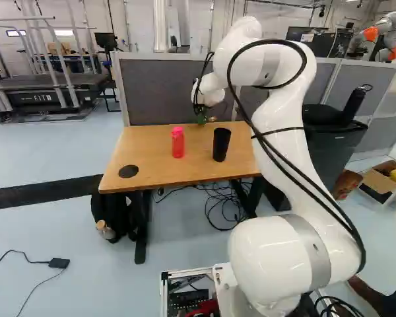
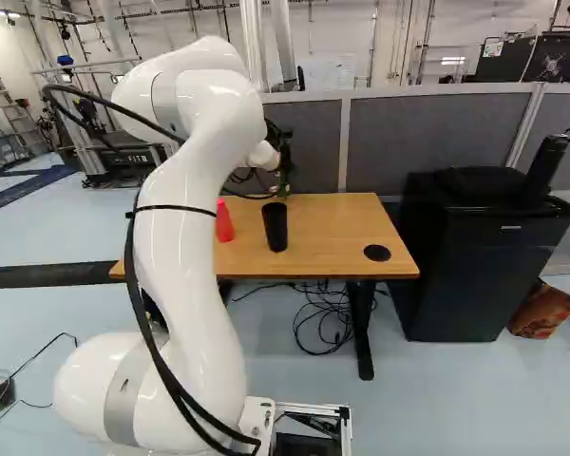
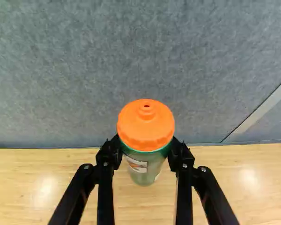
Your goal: Pick up the green bottle from the table
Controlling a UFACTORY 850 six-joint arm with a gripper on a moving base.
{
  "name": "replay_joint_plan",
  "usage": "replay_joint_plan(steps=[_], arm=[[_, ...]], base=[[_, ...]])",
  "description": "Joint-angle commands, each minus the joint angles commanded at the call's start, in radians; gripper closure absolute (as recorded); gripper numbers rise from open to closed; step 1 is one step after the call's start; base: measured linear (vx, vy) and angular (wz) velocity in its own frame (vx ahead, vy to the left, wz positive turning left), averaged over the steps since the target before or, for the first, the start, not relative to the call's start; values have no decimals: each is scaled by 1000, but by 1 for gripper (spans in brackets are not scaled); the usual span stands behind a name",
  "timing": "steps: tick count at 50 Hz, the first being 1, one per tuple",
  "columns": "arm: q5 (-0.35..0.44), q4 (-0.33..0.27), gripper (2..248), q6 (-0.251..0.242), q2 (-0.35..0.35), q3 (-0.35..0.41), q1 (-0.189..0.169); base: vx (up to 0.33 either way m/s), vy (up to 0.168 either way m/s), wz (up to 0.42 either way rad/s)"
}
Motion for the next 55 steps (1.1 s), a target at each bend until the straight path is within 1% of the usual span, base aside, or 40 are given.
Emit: replay_joint_plan(steps=[27, 46, 55], arm=[[0, 0, 131, 0, 167, 160, 35], [1, 0, 131, 0, 288, 270, 48], [25, 0, 131, 0, 346, 320, 50]], base=[[0, 0, 0], [0, 0, 0], [0, 0, 0]])
